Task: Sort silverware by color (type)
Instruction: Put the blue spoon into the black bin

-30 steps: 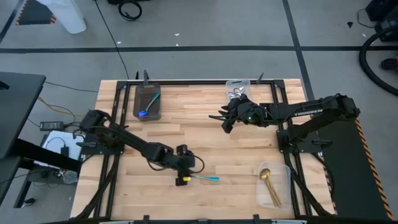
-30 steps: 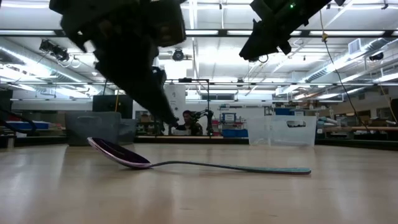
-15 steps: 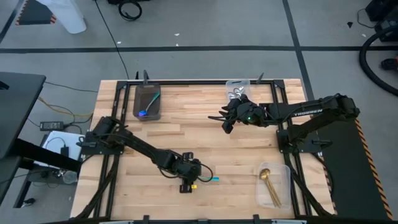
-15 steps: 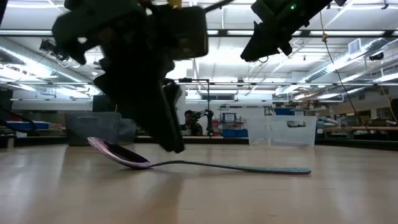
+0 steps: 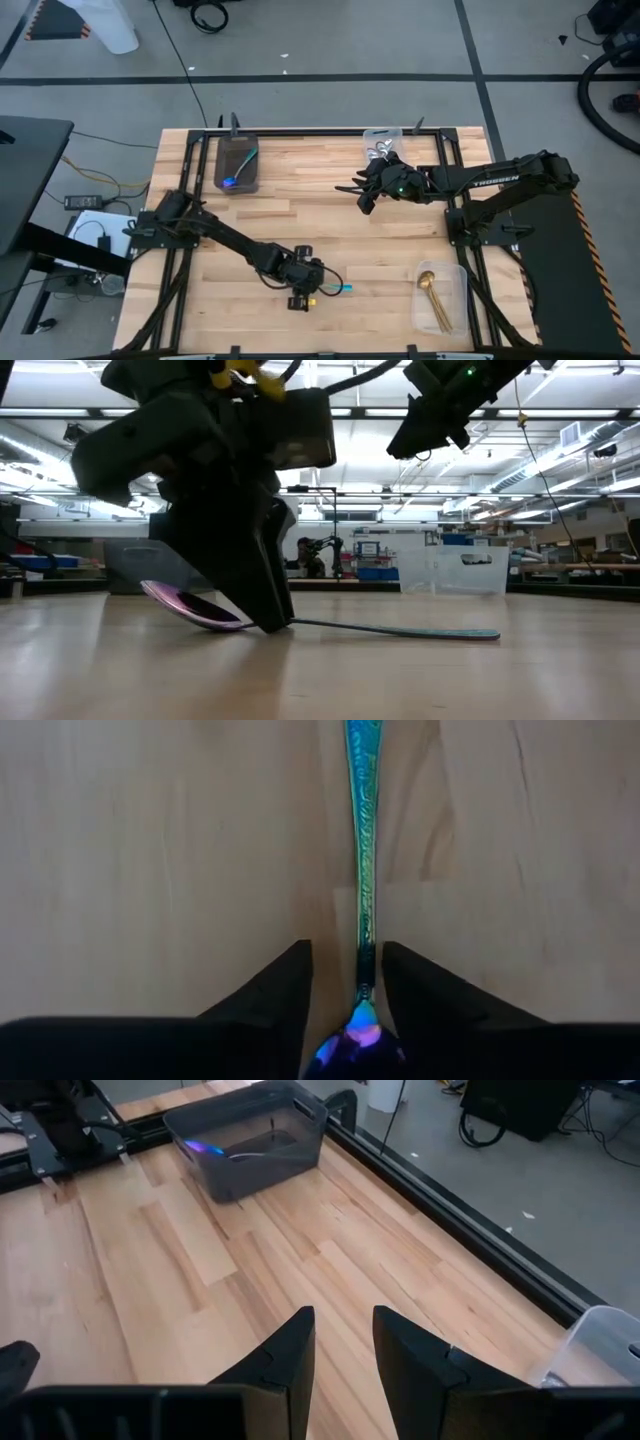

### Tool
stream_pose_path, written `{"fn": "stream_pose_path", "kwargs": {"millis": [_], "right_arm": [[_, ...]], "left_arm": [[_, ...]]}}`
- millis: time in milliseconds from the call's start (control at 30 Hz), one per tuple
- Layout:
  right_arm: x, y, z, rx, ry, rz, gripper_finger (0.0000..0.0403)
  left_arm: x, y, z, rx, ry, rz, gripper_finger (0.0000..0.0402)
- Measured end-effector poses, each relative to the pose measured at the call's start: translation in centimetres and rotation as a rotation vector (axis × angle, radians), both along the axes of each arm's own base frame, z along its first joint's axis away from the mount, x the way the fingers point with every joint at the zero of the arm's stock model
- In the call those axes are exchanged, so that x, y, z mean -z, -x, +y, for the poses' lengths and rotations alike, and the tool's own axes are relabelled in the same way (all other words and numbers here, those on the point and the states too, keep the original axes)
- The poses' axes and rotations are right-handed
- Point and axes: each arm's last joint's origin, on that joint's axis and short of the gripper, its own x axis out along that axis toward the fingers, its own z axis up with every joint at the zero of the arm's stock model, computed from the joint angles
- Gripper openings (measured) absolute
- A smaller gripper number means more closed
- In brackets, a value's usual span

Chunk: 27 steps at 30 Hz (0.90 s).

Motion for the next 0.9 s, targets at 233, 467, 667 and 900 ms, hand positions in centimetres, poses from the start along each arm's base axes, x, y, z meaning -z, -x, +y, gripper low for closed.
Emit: {"fn": "stream_pose_path", "kwargs": {"millis": [233,467,667,900], "right_arm": [[0.0,0.0,0.0,-0.001,0.000,0.000,0.0114],[0.0,0.0,0.0,-0.001,-0.001,0.000,0.0114],[0.0,0.0,0.0,-0.006,0.007,0.006,0.0114],[0.2,0.1,0.0,-0.012,0.013,0.033,0.0114]], "left_arm": [[0.6,0.2,-0.3,0.023,-0.047,0.012,0.0072],[0.9,0.3,-0.2,0.027,-0.054,0.030,0.0018],[0.2,0.5,-0.1,0.040,-0.104,0.011,0.0017],[-1.6,0.8,1.8,0.014,-0.182,0.014,0.0017]]}}
